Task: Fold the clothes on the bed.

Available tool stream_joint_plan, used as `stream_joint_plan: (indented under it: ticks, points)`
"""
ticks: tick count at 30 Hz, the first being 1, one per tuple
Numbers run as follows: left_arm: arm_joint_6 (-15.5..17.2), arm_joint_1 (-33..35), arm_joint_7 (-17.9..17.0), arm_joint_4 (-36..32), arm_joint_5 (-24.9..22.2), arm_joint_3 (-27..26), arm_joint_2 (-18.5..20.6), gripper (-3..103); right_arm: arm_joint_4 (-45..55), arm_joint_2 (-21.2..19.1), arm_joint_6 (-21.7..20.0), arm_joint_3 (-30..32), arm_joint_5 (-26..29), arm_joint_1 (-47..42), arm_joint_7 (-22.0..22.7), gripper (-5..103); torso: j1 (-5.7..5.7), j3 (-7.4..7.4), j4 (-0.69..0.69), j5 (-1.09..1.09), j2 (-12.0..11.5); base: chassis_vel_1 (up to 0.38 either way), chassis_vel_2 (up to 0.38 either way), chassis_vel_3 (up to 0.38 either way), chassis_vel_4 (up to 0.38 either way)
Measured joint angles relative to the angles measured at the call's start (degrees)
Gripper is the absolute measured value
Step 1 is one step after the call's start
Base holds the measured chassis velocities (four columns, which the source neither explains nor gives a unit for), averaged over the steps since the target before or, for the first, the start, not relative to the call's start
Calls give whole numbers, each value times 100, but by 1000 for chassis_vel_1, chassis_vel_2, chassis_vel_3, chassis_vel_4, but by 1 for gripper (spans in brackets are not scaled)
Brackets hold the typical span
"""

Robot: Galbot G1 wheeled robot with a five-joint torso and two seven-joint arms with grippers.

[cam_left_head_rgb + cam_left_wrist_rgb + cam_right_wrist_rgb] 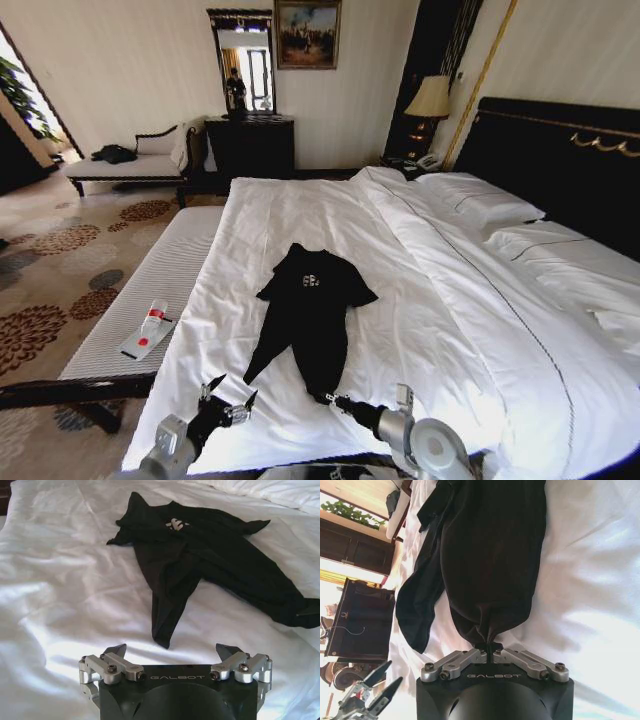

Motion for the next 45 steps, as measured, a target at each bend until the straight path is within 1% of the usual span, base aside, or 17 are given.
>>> stream_joint_plan:
  ticks: [2,6,9,16,19,26,30,31,32,34,36,37,38,39,41,42,45]
  points:
    - [-49,-174,-17,215,1,174,-89,100,-1,-20,1,18,0,-1,-1,0,0,0,1,0,0,0,0,0,0]
    - [-94,-421,-41,394,-15,365,-149,100,-1,-32,4,23,0,13,0,0,0,0,-1,-1,0,0,0,0,0]
    - [-183,-780,-58,628,-128,584,-215,100,11,-29,5,25,0,22,14,0,0,0,-1,-1,-2,0,0,0,0]
    - [-240,-1104,-16,676,-466,737,-350,100,42,-39,6,52,-20,0,17,0,0,1,0,0,-1,0,0,0,0]
    - [-240,-1224,-11,719,-517,793,-353,100,42,-33,9,32,-34,14,18,0,0,1,0,0,-1,0,0,0,0]
    - [-173,-1694,-19,923,-649,1059,-215,100,67,-2,14,2,-87,0,26,0,0,1,-1,-1,-2,0,0,0,0]
    - [-165,-1818,-44,1011,-635,1180,-228,100,89,-13,19,13,-97,-28,26,0,0,1,0,0,-1,0,0,0,0]
    - [-163,-1844,-51,1032,-631,1209,-252,103,96,-16,22,20,-98,-30,26,0,0,1,-1,-1,-1,0,0,0,0]
    - [-163,-1844,-51,1032,-631,1209,-252,103,96,-16,22,20,-98,-30,26,0,0,1,-1,-1,-1,0,0,0,0]
    - [-161,-1859,-59,1052,-614,1242,-279,100,112,-25,26,31,-100,-31,27,0,0,1,0,0,-1,0,0,0,0]
    - [-165,-1855,-90,1068,-572,1263,-300,91,126,-31,29,35,-102,-33,30,0,0,1,0,0,-2,0,0,0,0]
    - [-165,-1855,-90,1068,-572,1263,-300,91,126,-31,29,35,-102,-33,30,0,0,1,0,0,-2,0,0,0,0]
    - [-168,-1846,-111,1073,-558,1268,-316,86,129,-31,30,35,-105,-33,31,0,0,1,0,0,-1,0,0,0,0]
    - [-172,-1835,-124,1078,-547,1269,-333,86,130,-31,32,35,-108,-33,33,0,0,1,0,0,-2,0,0,0,0]
    - [-178,-1819,-138,1082,-537,1270,-360,75,131,-23,32,31,-117,-34,36,0,0,1,0,0,-2,0,0,0,0]
    - [-178,-1819,-138,1082,-537,1270,-360,75,131,-23,32,31,-117,-34,36,0,0,1,0,0,-2,0,0,0,0]
    - [-182,-1782,-146,1083,-520,1269,-423,58,147,-12,35,16,-152,-52,39,0,0,1,0,0,-2,0,0,0,0]
